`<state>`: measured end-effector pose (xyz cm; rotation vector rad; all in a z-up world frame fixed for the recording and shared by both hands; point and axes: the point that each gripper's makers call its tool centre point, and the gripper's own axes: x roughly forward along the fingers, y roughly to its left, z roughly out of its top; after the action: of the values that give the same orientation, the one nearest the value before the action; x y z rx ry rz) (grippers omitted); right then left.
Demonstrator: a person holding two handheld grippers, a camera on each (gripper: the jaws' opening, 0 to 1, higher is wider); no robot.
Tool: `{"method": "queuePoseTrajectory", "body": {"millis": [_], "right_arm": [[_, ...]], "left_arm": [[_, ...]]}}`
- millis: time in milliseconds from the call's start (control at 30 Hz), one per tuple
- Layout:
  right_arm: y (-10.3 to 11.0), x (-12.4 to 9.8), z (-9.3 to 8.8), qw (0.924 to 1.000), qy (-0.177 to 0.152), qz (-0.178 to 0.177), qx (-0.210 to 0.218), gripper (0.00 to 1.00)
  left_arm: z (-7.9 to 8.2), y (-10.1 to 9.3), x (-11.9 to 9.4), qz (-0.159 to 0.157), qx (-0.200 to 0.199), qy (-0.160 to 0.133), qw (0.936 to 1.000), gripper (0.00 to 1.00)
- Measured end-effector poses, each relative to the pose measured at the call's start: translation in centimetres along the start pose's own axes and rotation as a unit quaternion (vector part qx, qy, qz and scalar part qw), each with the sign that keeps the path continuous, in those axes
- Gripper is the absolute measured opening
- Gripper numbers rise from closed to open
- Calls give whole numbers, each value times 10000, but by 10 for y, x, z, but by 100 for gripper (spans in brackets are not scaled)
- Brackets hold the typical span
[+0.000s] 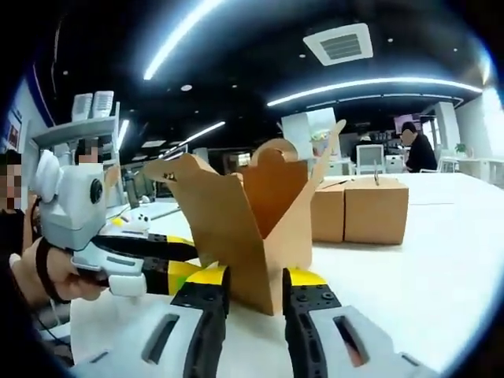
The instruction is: Pick up one paper box from the group, open the paper box, and remove the item inside
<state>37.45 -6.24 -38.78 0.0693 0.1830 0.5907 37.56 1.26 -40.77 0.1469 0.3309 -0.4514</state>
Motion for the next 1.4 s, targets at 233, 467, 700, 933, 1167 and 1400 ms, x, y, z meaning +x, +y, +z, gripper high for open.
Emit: {"method": "queuePoseTrajectory", "body": {"millis": [233,467,700,933,1167,1400], "right_arm": [[4,-11,6,10000,-90,-5,13,31],[10,-30,12,9998,-169,6,-65,36],[8,-55,20,9989,-436,-12,163,39],[18,-78,16,9988,-466,149,96,45],[26,-107,4,9978,-143,605,-222,48],[28,-139,6,9940,130,959,-507,51]], "left_arm": [[-3,-5,-13,-72,73,12,9999,32],[-5,-16,-41,-361,15,-109,9993,37],[-1,-29,-76,-762,-59,-470,9960,40],[2,-23,-112,-852,-160,-880,9923,41],[-14,-2,-135,-1012,-278,-839,9909,48],[-28,45,-166,-926,-125,-641,9936,54]]}}
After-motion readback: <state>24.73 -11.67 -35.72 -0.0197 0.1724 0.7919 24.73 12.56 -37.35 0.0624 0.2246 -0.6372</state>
